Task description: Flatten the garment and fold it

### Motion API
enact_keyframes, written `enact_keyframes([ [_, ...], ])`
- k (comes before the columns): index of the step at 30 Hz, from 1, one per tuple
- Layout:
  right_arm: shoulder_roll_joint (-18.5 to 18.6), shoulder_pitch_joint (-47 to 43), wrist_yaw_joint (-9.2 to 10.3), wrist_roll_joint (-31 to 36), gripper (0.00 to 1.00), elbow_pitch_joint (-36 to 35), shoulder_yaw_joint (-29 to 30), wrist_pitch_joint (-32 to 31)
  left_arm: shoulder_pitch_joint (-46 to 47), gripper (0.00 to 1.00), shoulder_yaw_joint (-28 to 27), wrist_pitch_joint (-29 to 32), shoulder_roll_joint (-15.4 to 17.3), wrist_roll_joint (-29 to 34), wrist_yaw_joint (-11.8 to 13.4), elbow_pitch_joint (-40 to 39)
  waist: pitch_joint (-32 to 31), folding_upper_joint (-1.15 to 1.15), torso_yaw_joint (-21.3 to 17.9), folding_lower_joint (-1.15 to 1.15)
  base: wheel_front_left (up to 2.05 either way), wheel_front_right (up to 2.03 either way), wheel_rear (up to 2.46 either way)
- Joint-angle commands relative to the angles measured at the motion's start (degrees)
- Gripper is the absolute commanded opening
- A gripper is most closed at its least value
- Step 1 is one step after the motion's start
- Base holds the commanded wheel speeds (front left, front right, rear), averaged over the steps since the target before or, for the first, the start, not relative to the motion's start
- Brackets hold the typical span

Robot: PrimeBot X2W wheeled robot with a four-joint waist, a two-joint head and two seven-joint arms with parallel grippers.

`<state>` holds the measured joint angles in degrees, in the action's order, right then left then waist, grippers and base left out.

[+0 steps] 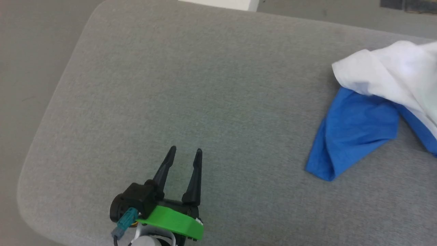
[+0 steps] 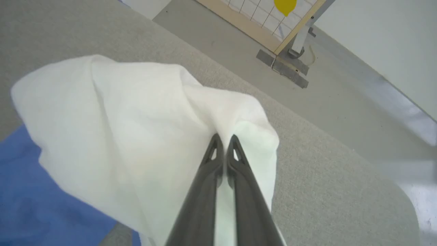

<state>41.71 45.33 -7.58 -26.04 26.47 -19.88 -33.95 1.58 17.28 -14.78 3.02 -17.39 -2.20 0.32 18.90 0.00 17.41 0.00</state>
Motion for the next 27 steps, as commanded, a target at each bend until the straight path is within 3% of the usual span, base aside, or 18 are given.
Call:
enact_keyframes([
  [1, -1.2, -1.6, 0.09, 0.4, 0.34, 1.8, 0.3, 0.5, 1.3, 1.00, 0.2, -0.2, -0.1, -0.8, -0.1, 0.2, 2.0, 0.00, 2.2, 0.00, 0.00, 0.00, 0.00],
  [2, -1.8, -1.9, 0.09, 0.5, 0.47, 2.9, 0.5, 0.6, 1.5, 1.00, 0.4, -0.2, -0.1, -0.8, -0.1, 0.3, 2.2, 0.00, 2.4, 0.00, 0.00, 0.00, 0.00],
  [3, -2.3, -2.3, 0.09, 0.8, 0.96, 3.9, 0.4, 0.7, 1.8, 1.00, 0.5, -0.2, -0.1, -0.8, 0.0, 0.4, 2.3, 0.00, 2.6, 0.00, 0.00, 0.00, 0.00],
  [4, -2.7, -2.3, 0.09, 0.9, 1.00, 4.6, 0.4, 0.9, 1.9, 1.00, 0.5, -0.2, -0.1, -0.8, 0.0, 0.5, 2.4, 0.00, 2.6, 0.00, 0.00, 0.00, 0.00],
  [10, -3.7, -0.6, 0.09, 0.8, 1.00, 4.9, -1.9, 2.8, 1.7, 1.00, 0.1, -0.2, -0.1, -0.2, 0.4, 0.9, 0.8, 0.00, 1.1, 0.00, 0.00, 0.00, 0.00],
  [18, -2.7, -2.7, 0.09, -3.3, 1.00, -1.8, -1.9, 6.3, -1.2, 1.00, -2.1, -0.2, -0.1, 1.0, 0.2, 1.3, -5.6, 0.00, -3.0, 0.00, 0.00, 0.00, 0.00],
  [22, -3.5, -7.8, 0.09, -1.4, 1.00, -6.1, 3.8, 10.5, -3.2, 1.00, -4.0, -0.2, -0.1, 1.8, -0.1, 0.9, -8.5, 0.00, -5.5, 0.00, 0.00, 0.00, 0.00],
  [27, -10.7, -19.5, 0.09, 3.6, 1.00, -13.7, 14.3, 14.7, -5.4, 1.00, -6.3, -0.2, -0.1, 2.4, -0.7, -0.3, -10.5, 0.00, -8.7, 0.00, 0.00, 0.00, 0.00],
])
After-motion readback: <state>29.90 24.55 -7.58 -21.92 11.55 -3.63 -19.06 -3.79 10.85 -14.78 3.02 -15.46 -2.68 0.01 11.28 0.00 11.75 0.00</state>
